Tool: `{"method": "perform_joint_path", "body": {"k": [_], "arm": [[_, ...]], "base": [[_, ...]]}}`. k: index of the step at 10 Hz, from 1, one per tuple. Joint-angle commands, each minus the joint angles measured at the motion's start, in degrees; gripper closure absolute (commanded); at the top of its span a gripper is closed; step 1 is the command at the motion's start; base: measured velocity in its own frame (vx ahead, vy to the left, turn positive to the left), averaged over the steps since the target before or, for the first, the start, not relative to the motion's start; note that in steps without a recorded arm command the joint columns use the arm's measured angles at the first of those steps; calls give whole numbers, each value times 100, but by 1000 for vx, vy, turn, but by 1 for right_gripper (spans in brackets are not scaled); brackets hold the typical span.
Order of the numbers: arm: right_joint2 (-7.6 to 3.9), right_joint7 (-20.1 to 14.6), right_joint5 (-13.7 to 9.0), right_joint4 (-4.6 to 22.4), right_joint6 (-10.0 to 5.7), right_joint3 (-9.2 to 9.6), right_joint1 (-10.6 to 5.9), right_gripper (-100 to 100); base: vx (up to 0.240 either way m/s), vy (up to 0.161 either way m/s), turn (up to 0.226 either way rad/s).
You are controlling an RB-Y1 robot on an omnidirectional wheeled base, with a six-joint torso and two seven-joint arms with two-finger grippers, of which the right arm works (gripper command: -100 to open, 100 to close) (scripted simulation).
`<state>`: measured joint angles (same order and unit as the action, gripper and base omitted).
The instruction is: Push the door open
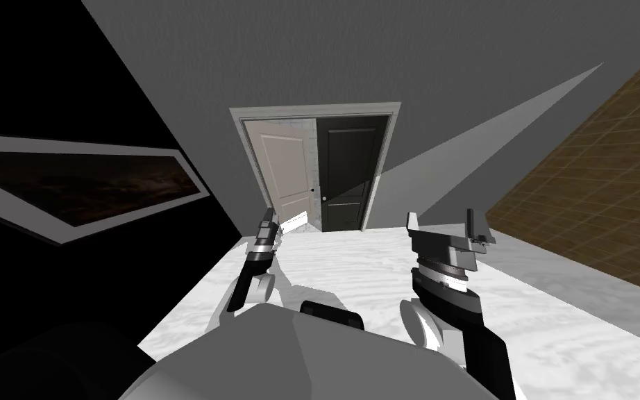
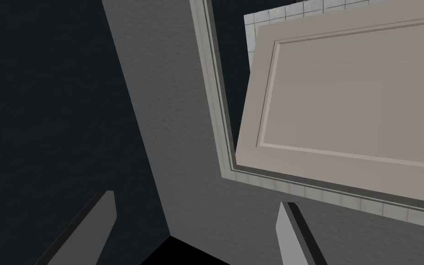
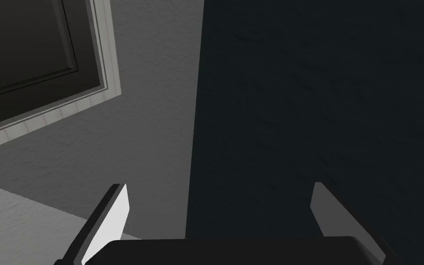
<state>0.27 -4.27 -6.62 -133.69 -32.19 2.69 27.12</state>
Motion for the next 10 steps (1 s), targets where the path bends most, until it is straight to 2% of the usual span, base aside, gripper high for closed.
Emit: {"method": "perform_joint_path", "body": {"k": [1, 5, 10], "arm": [[-61, -119, -94, 180, -44, -2, -49, -100], [-181, -418, -329, 630, -155, -7, -173, -100], [-332, -917, -721, 1383, -340, -16, -379, -100]], "base": [[67, 3, 146], [128, 12, 126], [131, 11, 138]]}}
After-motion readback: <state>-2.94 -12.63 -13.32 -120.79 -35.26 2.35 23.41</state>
